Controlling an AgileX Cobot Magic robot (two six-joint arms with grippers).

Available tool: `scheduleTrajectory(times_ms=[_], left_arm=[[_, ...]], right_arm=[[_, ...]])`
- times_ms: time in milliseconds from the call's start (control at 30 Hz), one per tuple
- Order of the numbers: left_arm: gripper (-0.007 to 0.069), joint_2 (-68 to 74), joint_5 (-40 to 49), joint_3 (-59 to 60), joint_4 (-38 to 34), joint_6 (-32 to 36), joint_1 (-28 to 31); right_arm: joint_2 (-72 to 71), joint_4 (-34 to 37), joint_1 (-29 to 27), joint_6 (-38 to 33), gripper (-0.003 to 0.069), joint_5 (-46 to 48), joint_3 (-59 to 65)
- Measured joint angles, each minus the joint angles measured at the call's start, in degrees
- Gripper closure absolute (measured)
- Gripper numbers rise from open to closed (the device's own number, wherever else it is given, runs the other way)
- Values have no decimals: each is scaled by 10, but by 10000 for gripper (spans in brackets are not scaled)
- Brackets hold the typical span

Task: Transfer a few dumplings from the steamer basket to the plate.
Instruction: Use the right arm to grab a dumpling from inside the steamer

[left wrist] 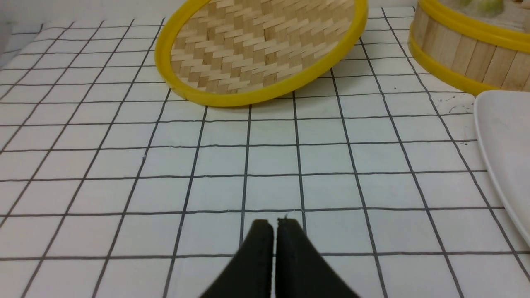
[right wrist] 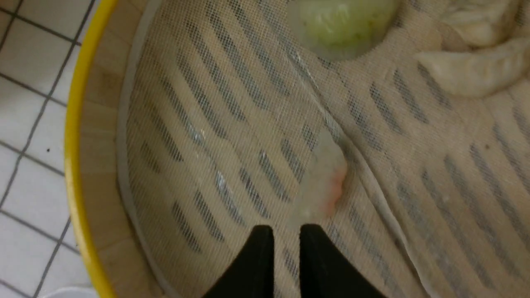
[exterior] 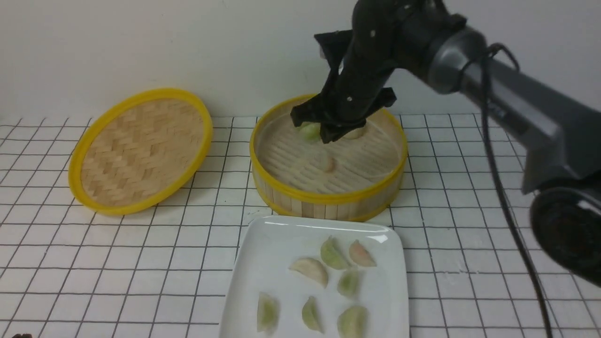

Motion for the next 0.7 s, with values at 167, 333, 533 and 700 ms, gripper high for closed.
scheduleTrajectory(times_ms=[167, 333, 533, 700], left_arm=[[631, 0, 0, 0, 0, 0, 0], [631, 0, 0, 0, 0, 0, 0], [631, 0, 0, 0, 0, 0, 0], [631, 0, 0, 0, 0, 0, 0]], right_arm=[[65, -23, 1, -9, 432, 0, -57], [109, -53, 1, -9, 279, 0, -69], [118, -53, 1, -20, 312, -3, -72], [98, -45, 1, -27, 496, 3, -71]])
